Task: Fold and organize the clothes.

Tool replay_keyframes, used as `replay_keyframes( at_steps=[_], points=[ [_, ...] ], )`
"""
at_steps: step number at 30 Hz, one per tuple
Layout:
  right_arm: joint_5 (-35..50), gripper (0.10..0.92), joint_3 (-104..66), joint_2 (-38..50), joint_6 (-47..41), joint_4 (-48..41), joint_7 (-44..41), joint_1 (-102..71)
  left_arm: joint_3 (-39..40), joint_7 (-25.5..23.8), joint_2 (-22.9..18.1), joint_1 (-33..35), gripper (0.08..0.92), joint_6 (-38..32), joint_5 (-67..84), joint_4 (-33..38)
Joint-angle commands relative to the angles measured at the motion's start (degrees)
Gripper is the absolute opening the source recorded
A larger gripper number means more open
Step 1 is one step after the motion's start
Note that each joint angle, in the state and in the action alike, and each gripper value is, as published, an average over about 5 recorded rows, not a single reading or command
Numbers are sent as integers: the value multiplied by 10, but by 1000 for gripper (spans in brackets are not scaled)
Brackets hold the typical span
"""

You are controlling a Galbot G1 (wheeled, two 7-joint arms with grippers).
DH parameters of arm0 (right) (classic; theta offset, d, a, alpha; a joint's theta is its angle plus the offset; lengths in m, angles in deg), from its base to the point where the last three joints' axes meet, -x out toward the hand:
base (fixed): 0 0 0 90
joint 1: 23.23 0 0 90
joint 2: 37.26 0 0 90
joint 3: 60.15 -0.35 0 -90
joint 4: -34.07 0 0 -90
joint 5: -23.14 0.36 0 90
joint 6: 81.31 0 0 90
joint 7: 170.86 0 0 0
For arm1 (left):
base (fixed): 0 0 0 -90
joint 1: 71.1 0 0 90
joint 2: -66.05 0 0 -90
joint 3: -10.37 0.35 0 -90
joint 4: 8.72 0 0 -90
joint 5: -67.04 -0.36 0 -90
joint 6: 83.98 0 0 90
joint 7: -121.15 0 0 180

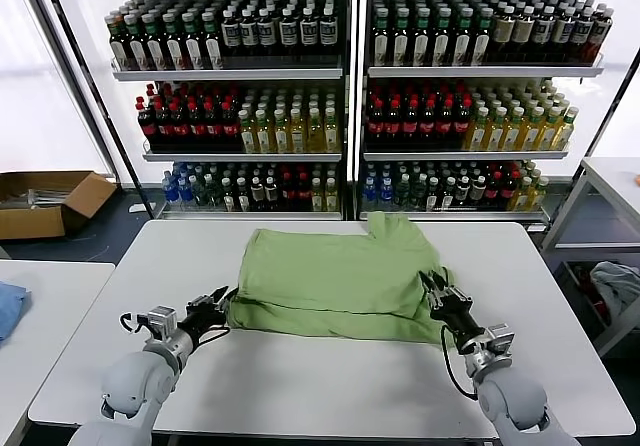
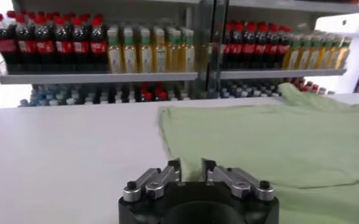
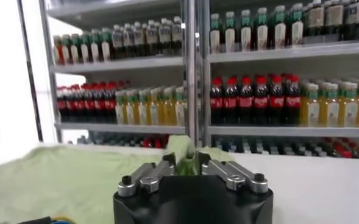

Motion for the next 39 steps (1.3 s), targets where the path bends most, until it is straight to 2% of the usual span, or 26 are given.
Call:
replay_keyframes(
  at_steps=[1, 5, 11, 14, 18, 23, 36, 39],
  points=[
    [-40, 544, -31, 4, -72, 91, 43, -100, -15, 4, 8, 23, 436, 1, -13, 14],
    [-53, 648, -56, -4, -83, 127, 54, -166, -19, 12, 5, 60, 548, 1, -13, 47],
    [-53, 793, -70, -17, -85, 131, 56, -206, -12, 27, -7, 78, 722, 2, -13, 57],
    [-52, 785, -66, -24, -83, 129, 59, -208, -4, 29, -10, 74, 791, 3, -13, 49],
    [-51, 677, -60, -28, -78, 124, 61, -202, 6, 28, -14, 66, 812, 5, -11, 29],
    [-49, 538, -54, -31, -73, 115, 63, -190, 11, 27, -17, 65, 720, 5, -7, 22],
    [-37, 162, -51, -23, -72, 103, 61, -176, 15, 0, -16, 68, 339, 4, -2, 21],
    [-30, 114, -54, -14, -74, 121, 58, -188, 12, -9, -14, 74, 253, 4, -2, 25]
  ],
)
